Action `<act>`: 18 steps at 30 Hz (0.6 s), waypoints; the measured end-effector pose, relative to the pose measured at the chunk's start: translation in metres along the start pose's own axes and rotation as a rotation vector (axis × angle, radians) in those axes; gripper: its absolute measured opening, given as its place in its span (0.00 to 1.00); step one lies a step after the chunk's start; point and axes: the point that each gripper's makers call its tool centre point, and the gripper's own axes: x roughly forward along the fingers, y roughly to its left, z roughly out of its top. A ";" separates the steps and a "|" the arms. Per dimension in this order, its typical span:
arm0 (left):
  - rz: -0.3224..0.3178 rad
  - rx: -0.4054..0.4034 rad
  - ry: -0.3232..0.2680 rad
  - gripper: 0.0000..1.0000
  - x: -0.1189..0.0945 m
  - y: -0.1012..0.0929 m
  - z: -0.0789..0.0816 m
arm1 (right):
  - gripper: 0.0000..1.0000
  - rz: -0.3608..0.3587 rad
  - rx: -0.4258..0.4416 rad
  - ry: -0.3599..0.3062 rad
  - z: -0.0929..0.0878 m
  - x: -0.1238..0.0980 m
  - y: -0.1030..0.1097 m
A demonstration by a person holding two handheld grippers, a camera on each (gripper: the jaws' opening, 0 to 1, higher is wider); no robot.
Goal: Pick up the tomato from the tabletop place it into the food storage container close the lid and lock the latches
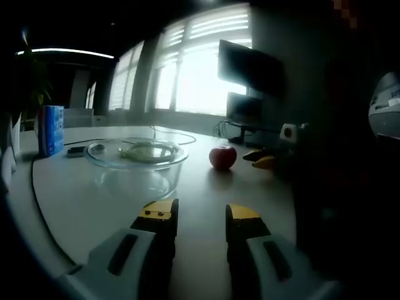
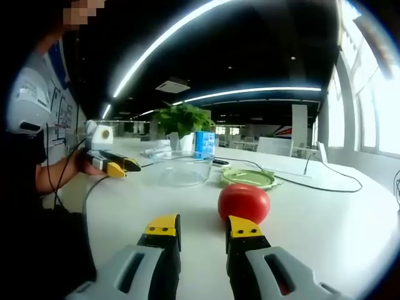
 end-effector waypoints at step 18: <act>-0.008 0.011 0.013 0.24 0.001 -0.001 -0.002 | 0.22 0.003 -0.001 0.002 0.000 0.000 0.000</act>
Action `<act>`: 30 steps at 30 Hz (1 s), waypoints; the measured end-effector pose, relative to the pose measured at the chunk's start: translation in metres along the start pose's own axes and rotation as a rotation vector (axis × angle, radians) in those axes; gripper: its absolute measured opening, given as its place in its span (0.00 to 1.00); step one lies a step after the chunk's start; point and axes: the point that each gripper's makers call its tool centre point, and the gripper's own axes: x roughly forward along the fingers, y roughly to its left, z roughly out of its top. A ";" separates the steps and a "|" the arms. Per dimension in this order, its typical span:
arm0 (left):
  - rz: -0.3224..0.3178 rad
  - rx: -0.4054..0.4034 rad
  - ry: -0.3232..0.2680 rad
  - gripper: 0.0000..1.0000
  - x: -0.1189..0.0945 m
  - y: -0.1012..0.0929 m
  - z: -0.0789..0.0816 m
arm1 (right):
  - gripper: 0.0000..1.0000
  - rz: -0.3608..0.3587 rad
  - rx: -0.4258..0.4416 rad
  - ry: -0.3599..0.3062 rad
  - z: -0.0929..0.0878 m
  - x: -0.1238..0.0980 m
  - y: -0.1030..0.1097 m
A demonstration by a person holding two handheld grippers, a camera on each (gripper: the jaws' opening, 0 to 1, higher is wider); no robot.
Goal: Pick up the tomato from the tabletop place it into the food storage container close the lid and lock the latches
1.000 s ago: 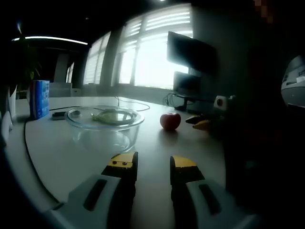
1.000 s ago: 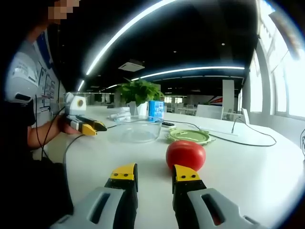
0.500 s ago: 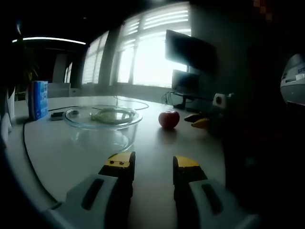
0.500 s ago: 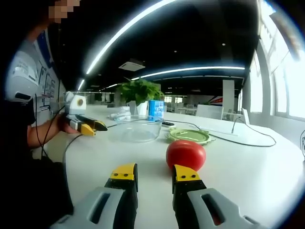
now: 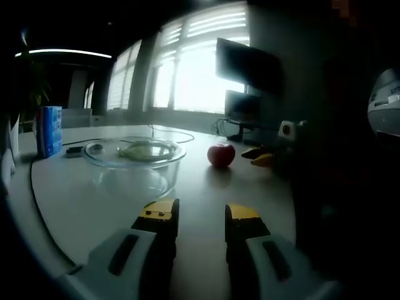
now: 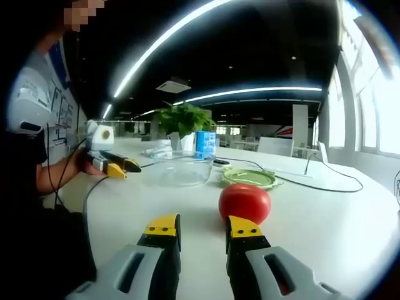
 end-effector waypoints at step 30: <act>0.004 0.012 0.019 0.24 0.001 -0.001 -0.003 | 0.22 -0.001 0.001 -0.004 0.001 0.000 0.000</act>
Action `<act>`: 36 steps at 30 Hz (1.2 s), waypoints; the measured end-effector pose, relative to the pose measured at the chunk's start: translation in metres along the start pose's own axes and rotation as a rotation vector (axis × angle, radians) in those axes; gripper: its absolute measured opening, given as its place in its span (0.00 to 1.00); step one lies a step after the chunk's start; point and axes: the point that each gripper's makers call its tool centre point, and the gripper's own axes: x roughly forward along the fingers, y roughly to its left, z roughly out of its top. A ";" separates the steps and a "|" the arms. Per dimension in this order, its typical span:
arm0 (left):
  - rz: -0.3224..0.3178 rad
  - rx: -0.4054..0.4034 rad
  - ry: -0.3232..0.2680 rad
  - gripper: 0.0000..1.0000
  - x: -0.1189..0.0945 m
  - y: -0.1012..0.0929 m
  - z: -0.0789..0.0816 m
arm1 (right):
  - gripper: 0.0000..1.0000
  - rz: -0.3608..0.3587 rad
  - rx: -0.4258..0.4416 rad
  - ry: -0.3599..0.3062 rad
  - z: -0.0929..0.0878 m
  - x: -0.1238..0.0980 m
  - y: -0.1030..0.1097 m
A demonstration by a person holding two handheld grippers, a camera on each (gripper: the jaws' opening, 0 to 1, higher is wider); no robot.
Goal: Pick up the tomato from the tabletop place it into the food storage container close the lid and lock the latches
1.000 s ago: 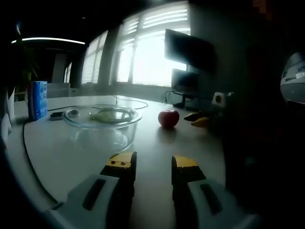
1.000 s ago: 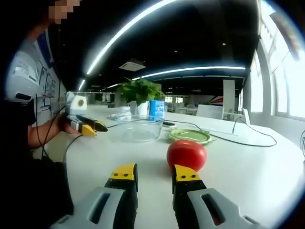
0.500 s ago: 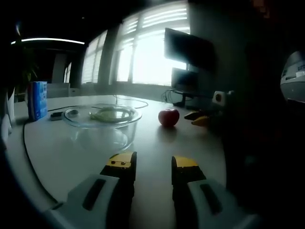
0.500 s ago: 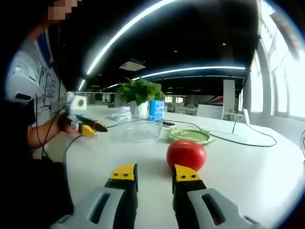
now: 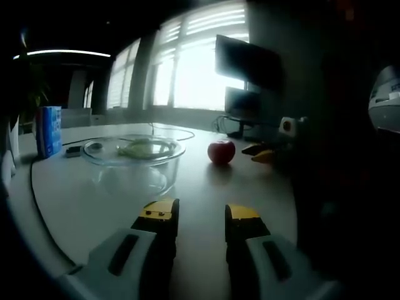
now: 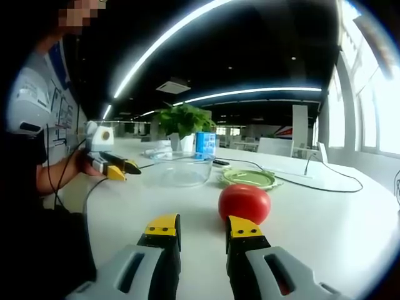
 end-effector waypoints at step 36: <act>0.027 0.045 0.068 0.25 0.013 -0.006 -0.010 | 0.22 0.027 0.016 -0.016 0.003 -0.002 0.004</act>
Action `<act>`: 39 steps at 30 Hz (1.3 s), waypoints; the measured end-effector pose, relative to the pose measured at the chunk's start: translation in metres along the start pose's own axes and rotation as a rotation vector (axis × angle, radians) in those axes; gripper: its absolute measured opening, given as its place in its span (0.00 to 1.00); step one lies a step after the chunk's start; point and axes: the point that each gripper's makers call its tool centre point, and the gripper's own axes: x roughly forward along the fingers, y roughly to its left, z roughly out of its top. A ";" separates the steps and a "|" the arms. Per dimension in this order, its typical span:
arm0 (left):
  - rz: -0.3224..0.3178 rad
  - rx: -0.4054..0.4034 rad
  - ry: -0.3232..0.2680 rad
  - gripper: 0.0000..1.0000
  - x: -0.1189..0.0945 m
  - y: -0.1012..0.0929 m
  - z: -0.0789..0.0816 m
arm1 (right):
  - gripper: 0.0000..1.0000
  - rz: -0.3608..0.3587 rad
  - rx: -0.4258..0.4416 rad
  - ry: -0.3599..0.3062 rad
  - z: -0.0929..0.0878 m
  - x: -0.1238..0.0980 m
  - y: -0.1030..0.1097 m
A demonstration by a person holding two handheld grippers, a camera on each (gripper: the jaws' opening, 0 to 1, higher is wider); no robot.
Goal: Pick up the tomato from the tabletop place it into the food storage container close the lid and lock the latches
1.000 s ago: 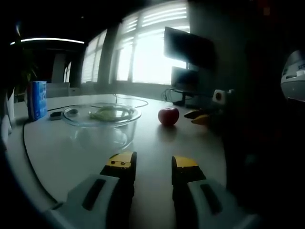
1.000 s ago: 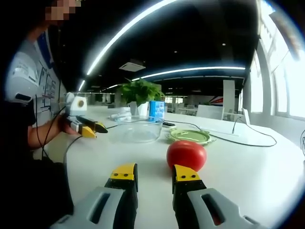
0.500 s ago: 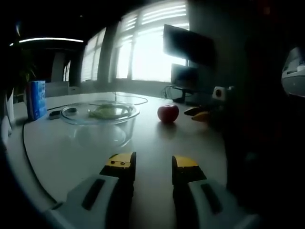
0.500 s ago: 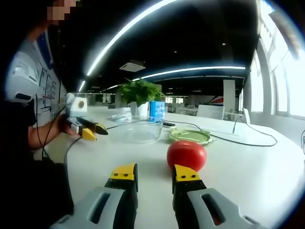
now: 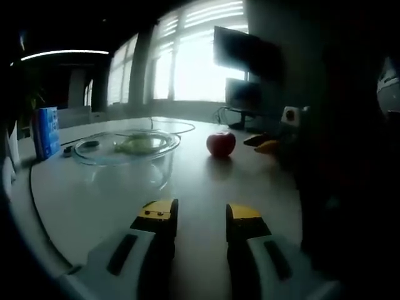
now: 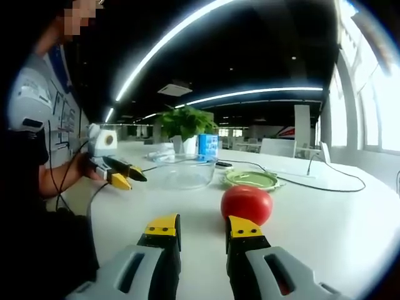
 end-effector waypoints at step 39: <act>0.026 0.043 -0.029 0.25 0.011 -0.010 0.028 | 0.24 0.071 -0.052 0.081 -0.009 -0.012 0.008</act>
